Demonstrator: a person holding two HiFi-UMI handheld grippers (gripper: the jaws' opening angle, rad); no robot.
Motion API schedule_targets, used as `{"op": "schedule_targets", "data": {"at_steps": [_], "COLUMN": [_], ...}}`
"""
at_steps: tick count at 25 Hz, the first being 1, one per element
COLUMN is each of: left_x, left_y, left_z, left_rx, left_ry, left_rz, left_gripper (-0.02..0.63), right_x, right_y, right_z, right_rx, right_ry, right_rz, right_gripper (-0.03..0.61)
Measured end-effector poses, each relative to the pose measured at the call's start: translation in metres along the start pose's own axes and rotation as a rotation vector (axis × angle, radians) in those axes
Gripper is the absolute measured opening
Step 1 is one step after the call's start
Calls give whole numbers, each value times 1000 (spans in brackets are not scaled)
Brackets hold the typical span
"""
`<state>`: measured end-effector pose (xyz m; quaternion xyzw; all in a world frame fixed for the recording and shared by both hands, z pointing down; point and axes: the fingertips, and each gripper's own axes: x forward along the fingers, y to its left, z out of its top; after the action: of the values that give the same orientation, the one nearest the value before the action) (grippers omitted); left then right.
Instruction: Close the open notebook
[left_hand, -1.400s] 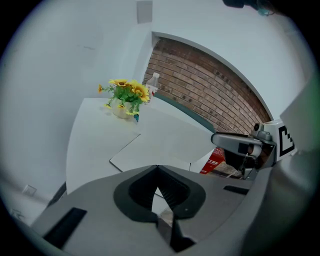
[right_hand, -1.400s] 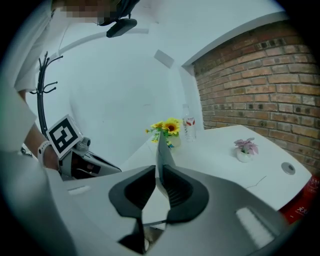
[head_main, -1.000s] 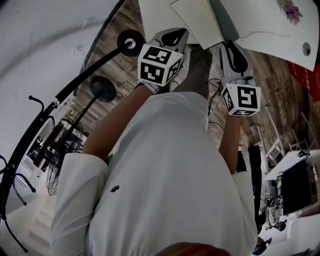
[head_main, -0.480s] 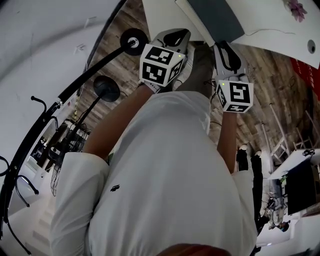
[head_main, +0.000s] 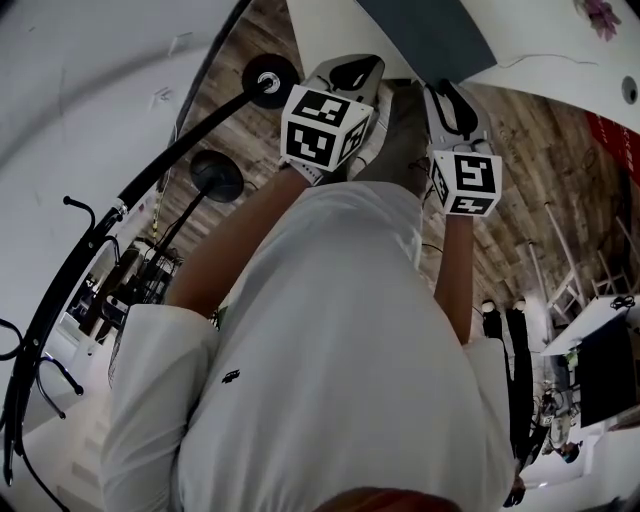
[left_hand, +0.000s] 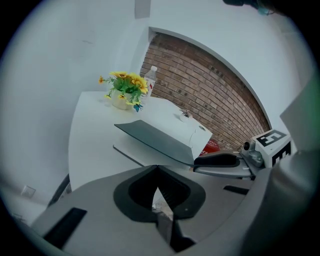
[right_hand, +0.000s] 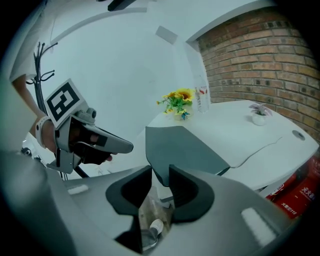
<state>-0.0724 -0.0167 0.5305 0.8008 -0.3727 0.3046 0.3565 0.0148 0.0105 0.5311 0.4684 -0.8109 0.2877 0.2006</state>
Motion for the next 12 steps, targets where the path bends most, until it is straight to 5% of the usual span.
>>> {"op": "schedule_targets", "data": {"at_steps": [5, 7, 12], "left_x": [0, -2, -8], "left_y": [3, 3, 1], "left_z": [-1, -2, -2], "left_rx": [-1, -3, -3], "left_ry": [3, 1, -3], "left_rz": [-6, -7, -17], "left_gripper": [9, 9, 9], "right_x": [7, 10, 3], "right_y": [5, 15, 32], "right_z": [-9, -17, -23], "right_rx": [36, 70, 55], "right_ry": [43, 82, 97], "right_rz": [37, 86, 89], "right_gripper": [129, 215, 219]}}
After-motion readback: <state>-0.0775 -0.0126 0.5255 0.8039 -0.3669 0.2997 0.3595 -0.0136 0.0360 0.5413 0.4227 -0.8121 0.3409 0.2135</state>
